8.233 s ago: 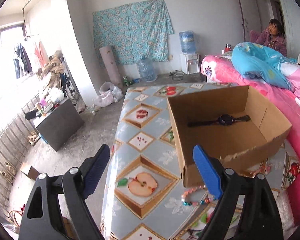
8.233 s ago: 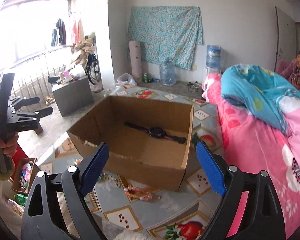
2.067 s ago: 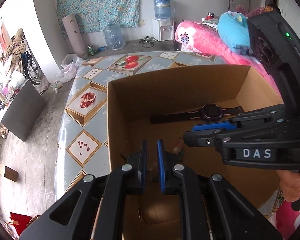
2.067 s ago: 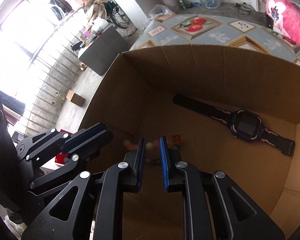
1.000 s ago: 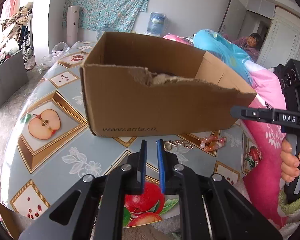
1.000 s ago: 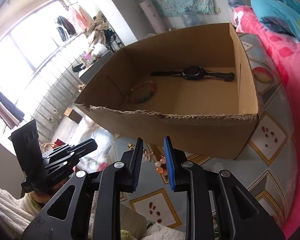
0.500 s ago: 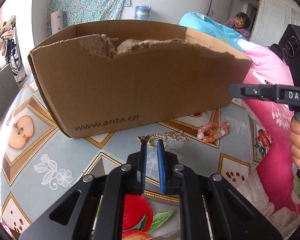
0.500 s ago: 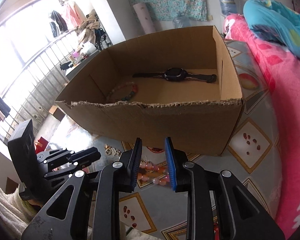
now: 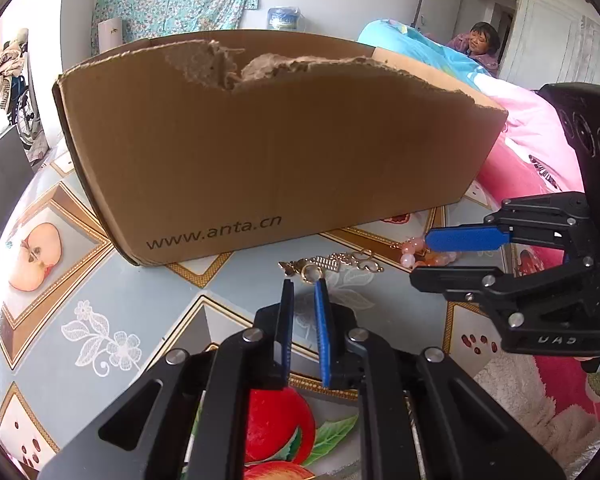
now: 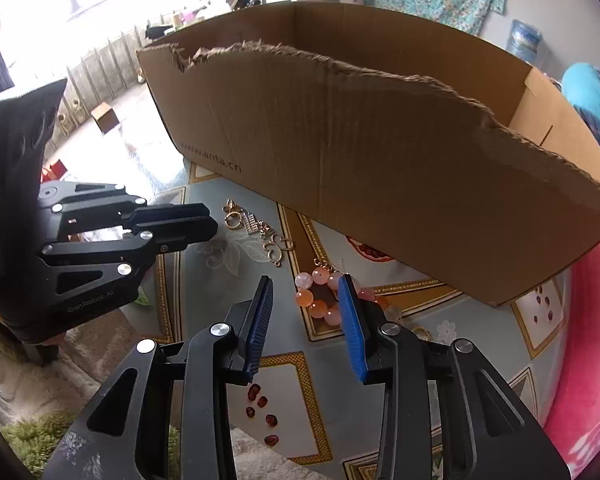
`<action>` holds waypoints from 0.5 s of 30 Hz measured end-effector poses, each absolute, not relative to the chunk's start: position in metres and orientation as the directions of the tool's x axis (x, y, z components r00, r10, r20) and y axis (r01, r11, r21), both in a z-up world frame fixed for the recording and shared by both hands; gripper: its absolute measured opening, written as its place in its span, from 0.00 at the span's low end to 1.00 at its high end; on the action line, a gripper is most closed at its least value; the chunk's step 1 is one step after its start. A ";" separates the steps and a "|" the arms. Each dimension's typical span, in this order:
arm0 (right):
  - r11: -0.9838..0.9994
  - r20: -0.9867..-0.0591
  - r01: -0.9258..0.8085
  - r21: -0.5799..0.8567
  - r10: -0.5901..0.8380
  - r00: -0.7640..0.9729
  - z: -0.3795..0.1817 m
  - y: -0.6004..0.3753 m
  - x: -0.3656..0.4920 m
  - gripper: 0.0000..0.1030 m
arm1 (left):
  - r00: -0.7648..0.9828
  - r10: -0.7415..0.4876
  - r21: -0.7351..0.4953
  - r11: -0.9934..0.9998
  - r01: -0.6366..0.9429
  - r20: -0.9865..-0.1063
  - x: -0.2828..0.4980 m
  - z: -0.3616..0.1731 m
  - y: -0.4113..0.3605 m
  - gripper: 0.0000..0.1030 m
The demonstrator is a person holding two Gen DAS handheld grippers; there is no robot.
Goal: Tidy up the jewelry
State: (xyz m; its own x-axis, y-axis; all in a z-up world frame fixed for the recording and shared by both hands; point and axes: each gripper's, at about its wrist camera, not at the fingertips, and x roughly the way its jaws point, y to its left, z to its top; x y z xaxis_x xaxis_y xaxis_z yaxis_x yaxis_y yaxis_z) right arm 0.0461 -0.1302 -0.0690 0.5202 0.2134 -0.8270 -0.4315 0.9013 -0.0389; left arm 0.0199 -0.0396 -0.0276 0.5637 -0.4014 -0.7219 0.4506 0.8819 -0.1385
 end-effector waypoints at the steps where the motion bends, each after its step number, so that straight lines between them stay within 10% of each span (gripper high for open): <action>1: 0.900 -0.831 -0.433 -0.055 0.199 0.519 -0.072 -0.128 0.047 0.31 | 0.565 -0.403 -0.139 0.881 0.452 -0.720 0.019 -0.028 -0.039 0.10; 5: 0.906 -0.833 -0.420 -0.045 0.198 0.516 -0.070 -0.129 0.048 0.08 | 0.565 -0.415 -0.149 0.877 0.456 -0.713 0.018 -0.029 -0.038 0.10; 15: 0.948 -0.768 -0.294 0.121 0.277 0.578 -0.029 -0.184 0.040 0.07 | 0.570 -0.413 -0.142 0.877 0.459 -0.710 0.014 -0.029 -0.043 0.10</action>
